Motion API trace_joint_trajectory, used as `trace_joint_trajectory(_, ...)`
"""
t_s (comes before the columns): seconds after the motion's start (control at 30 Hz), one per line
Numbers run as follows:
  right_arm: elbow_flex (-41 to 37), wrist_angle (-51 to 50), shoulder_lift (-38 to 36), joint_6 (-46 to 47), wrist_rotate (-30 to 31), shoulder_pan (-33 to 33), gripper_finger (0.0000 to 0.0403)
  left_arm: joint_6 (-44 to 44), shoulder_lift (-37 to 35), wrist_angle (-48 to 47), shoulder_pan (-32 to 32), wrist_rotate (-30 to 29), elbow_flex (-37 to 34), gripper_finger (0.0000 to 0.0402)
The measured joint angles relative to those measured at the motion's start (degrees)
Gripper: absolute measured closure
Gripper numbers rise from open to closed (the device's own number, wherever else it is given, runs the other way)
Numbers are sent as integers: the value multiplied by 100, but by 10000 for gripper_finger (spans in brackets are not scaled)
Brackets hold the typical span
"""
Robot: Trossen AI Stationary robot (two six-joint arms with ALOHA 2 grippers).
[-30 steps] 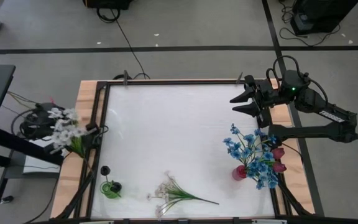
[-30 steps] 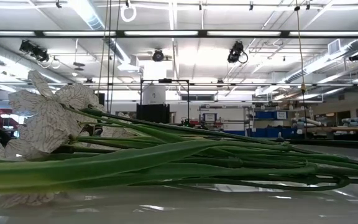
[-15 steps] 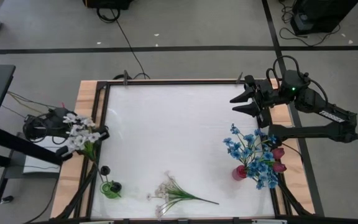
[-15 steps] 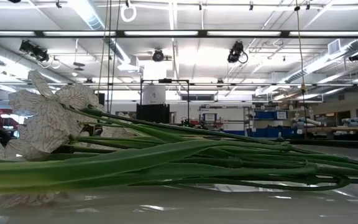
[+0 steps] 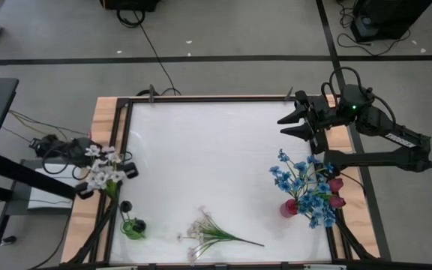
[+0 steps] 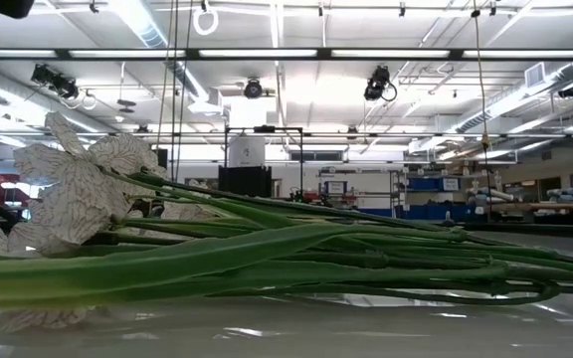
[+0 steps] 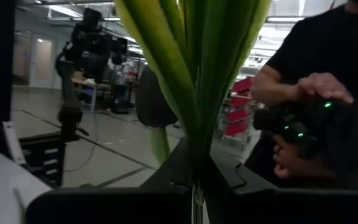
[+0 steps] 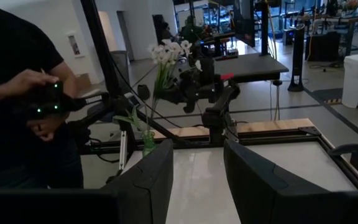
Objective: Sort flowers into vase by color
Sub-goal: Put the left white flowers into the green flower vase
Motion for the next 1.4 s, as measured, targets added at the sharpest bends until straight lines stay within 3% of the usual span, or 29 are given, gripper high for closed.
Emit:
trace_joint_trajectory(0.43, 0, 1, -1, 0, 2, 2, 252, 1322, 3, -186, -55, -254, -163, 381)
trace_joint_trajectory(0.73, -1, 1, 0, 0, 0, 0, 252, 1273, 11, -432, -53, -102, -163, 371)
trace_joint_trajectory(1.17, 0, 1, -1, 0, 0, 2, 252, 499, 323, -1122, -53, -285, 165, 183)
trace_joint_trajectory(1.4, 0, 1, 1, 0, 0, 2, 252, 1007, 526, -2535, -53, -170, 1008, 136)
